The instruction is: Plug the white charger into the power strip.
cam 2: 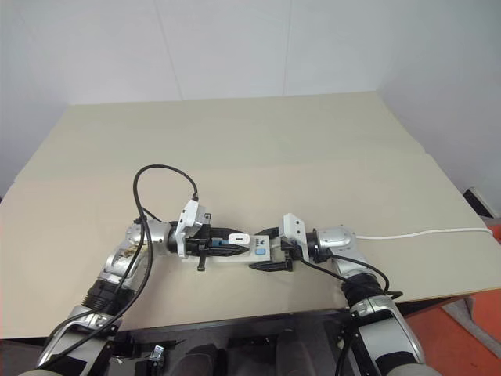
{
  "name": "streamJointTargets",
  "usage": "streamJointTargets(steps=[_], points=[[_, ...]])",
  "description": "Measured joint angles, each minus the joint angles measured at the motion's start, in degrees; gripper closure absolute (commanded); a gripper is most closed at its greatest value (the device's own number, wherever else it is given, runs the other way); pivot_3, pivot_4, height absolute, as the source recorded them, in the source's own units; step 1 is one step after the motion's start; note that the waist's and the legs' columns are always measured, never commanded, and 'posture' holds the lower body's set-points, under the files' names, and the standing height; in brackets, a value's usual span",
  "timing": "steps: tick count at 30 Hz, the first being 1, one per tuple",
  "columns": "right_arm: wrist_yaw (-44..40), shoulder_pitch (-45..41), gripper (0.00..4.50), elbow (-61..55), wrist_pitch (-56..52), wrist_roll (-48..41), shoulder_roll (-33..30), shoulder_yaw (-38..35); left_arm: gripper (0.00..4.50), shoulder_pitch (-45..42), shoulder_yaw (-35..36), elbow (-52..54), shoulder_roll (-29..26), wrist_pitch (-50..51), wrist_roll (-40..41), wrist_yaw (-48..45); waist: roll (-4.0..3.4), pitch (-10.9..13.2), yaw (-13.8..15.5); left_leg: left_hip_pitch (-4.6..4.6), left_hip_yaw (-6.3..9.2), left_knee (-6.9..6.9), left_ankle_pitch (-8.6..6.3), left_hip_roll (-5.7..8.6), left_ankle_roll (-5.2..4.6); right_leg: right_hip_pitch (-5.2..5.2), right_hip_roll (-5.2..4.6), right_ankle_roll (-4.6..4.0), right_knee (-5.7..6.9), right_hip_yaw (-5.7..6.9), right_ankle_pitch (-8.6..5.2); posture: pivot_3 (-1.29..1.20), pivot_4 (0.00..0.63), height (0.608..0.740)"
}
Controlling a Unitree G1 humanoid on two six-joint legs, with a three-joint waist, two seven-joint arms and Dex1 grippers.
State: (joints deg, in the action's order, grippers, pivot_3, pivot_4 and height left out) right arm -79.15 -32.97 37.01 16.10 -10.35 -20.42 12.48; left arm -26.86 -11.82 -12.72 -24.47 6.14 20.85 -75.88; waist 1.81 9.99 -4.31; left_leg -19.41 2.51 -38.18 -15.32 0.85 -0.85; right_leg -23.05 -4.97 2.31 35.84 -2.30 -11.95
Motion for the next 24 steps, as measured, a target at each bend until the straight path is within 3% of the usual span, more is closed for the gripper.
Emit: streamJointTargets(steps=[24], points=[[0.40,-0.10,1.05,0.17,-0.01,0.00,0.54,0.68,3.49,2.40,-1.37,5.38,-2.81,5.53,0.91,4.29,-0.02,-0.19,0.25,0.11,-0.30,0.10,-0.17,-0.75,0.22,-0.02,0.65,-0.20,-0.08,-0.09,-0.08,0.00,0.150,0.740]])
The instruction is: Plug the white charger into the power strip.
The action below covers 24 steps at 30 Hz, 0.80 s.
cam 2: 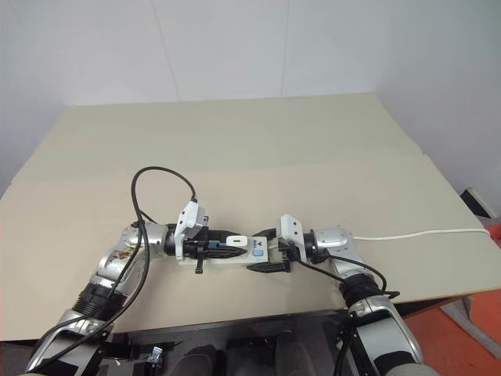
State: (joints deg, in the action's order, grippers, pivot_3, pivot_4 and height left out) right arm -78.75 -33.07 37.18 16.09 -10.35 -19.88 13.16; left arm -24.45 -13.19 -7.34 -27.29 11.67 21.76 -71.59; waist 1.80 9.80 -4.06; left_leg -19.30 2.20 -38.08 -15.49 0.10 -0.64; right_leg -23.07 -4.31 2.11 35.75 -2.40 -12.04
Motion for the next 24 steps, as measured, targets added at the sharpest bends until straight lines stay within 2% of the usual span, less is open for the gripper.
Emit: streamJointTargets(steps=[11,24], points=[[-0.02,-0.06,1.05,0.13,0.02,0.00,0.00,0.00,3.49,0.03,-0.22,0.11,0.00,0.61,0.16,0.17,0.00,0.00,0.01,0.00,-0.04,0.00,0.00,0.00,0.00,0.00,0.00,-0.01,0.00,0.00,-0.01,0.00,0.150,0.740],[-0.01,-0.09,1.05,0.19,0.02,0.01,0.00,0.01,3.49,0.42,-0.47,-1.47,-0.12,-3.94,0.16,-0.25,0.00,-0.03,0.02,0.01,-0.07,0.01,0.00,-0.01,0.00,0.01,0.00,-0.02,0.00,-0.01,-0.02,0.00,0.150,0.740]])
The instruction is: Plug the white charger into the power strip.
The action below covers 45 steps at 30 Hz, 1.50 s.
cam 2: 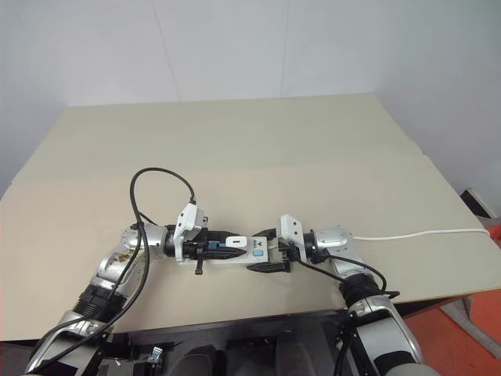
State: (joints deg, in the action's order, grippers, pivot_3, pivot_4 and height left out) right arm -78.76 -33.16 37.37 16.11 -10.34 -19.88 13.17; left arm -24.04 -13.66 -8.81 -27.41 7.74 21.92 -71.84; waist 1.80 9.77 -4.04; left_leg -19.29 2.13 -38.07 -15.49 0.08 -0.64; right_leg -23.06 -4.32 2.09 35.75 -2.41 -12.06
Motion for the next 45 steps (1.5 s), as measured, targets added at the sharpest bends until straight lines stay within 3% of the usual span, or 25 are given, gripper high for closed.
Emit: streamJointTargets(steps=[38,45], points=[[0.24,0.21,1.05,-0.46,-0.44,0.09,-0.18,0.00,3.49,-0.99,-1.47,-3.35,0.01,-4.39,0.00,-1.26,-0.01,-0.16,0.14,0.00,-0.02,0.01,0.00,0.00,0.00,0.01,-0.01,-0.02,-0.01,0.01,-0.03,0.00,0.150,0.740],[0.27,0.48,1.05,-0.57,-0.47,0.03,-1.06,-0.29,1.20,-0.81,-0.58,-5.52,-1.77,-3.83,-2.67,-0.99,-0.40,-0.38,0.62,0.00,-0.13,0.01,0.00,0.05,0.00,0.05,-0.08,-0.01,-0.07,-0.01,-0.04,0.00,0.150,0.740]])
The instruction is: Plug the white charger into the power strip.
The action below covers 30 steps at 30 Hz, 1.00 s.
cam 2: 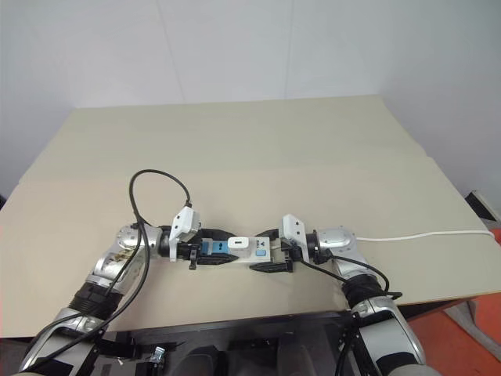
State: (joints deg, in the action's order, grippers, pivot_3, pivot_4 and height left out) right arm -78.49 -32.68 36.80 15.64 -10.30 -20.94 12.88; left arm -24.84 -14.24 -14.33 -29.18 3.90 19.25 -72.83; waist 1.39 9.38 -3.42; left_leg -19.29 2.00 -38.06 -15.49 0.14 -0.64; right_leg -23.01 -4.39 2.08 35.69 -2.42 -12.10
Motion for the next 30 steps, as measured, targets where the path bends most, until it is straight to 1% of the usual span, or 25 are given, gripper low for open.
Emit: streamJointTargets(steps=[3,4,8,11,15,17,18,21,23,25,30], points=[[0.03,0.00,1.05,0.01,-0.02,0.01,-0.01,-0.01,0.21,0.16,0.32,0.00,0.12,0.01,-0.08,0.05,-0.05,-0.03,0.18,0.00,-0.20,0.00,0.00,-0.02,0.00,0.00,0.02,0.01,-0.05,0.00,-0.01,0.00,0.150,0.740],[0.02,0.00,1.05,0.01,-0.02,0.01,-0.01,-0.01,0.01,0.15,0.36,0.00,0.12,0.07,-0.09,-0.06,-0.06,-0.03,0.19,-0.01,-0.27,0.00,0.00,-0.02,0.00,0.00,0.02,0.01,-0.06,0.00,-0.01,0.00,0.150,0.740],[0.02,0.00,1.05,0.01,-0.01,0.01,-0.01,-0.01,0.01,-0.42,0.80,0.00,0.08,0.69,-0.07,-0.93,-0.06,-0.04,0.19,-0.02,-0.35,0.00,0.00,-0.03,0.00,0.00,0.02,0.01,-0.07,-0.01,-0.01,0.00,0.150,0.740],[0.02,0.00,1.05,-0.02,0.01,0.00,0.02,-0.01,0.01,-1.06,1.68,0.18,-0.98,2.45,0.40,-2.44,-0.06,-0.03,0.16,-0.04,-0.37,0.00,0.00,-0.03,0.00,-0.03,0.04,0.01,-0.07,-0.01,-0.01,0.00,0.150,0.740],[0.01,0.00,1.05,-0.27,0.04,-0.07,0.14,-0.03,0.01,-1.65,2.82,1.12,-6.69,7.87,2.47,-7.37,0.07,0.09,-0.04,-0.15,-0.38,0.00,0.00,-0.05,0.00,-0.17,0.06,0.01,-0.08,-0.01,-0.01,0.00,0.150,0.740],[0.09,0.00,0.31,-0.31,0.04,-0.10,0.12,-0.25,0.00,-3.07,3.65,1.16,-10.56,10.30,3.36,-10.82,0.21,0.20,-0.03,-0.23,-0.36,0.00,0.00,-0.06,0.00,-0.23,0.06,0.01,-0.11,0.01,0.00,0.00,0.150,0.740],[0.42,0.00,0.07,-0.35,0.03,-0.01,0.00,-0.34,0.00,-4.16,4.29,1.16,-12.21,10.84,3.63,-12.57,0.29,0.27,-0.01,-0.29,-0.36,0.00,0.00,-0.06,0.00,-0.27,0.05,0.00,-0.13,0.02,0.00,0.00,0.150,0.740],[1.30,0.01,0.03,-0.87,0.02,0.05,-0.53,-0.48,0.00,-6.90,6.65,1.15,-15.37,11.28,4.83,-16.14,0.36,0.33,0.14,-0.47,-0.31,0.00,0.00,-0.06,0.00,-0.35,0.02,-0.02,-0.32,0.06,0.03,0.00,0.150,0.740],[1.59,0.30,0.03,-1.87,-0.02,0.03,-1.30,-0.57,0.00,-7.68,7.29,1.14,-16.56,11.22,5.25,-17.95,0.36,0.33,0.36,-0.74,-0.29,0.00,0.00,-0.04,0.00,-0.61,-0.02,-0.02,-0.36,0.05,0.08,0.00,0.150,0.740],[1.57,1.01,0.03,-3.85,-0.52,-0.17,-2.89,-0.96,0.00,-7.83,7.32,1.06,-17.18,10.93,5.39,-18.88,0.36,0.34,0.81,-1.23,-0.29,0.00,0.00,-0.01,0.00,-1.17,-0.03,-0.37,-0.34,0.00,0.35,0.00,0.150,0.740],[2.36,5.46,0.03,-10.94,-3.66,-1.65,-8.35,-3.86,0.00,-7.85,7.22,0.19,-19.74,8.73,5.69,-19.27,0.36,0.38,1.77,-2.05,-0.34,-0.01,0.00,0.00,0.00,-1.93,-0.04,-0.46,-0.36,0.16,0.41,0.00,0.150,0.740]])
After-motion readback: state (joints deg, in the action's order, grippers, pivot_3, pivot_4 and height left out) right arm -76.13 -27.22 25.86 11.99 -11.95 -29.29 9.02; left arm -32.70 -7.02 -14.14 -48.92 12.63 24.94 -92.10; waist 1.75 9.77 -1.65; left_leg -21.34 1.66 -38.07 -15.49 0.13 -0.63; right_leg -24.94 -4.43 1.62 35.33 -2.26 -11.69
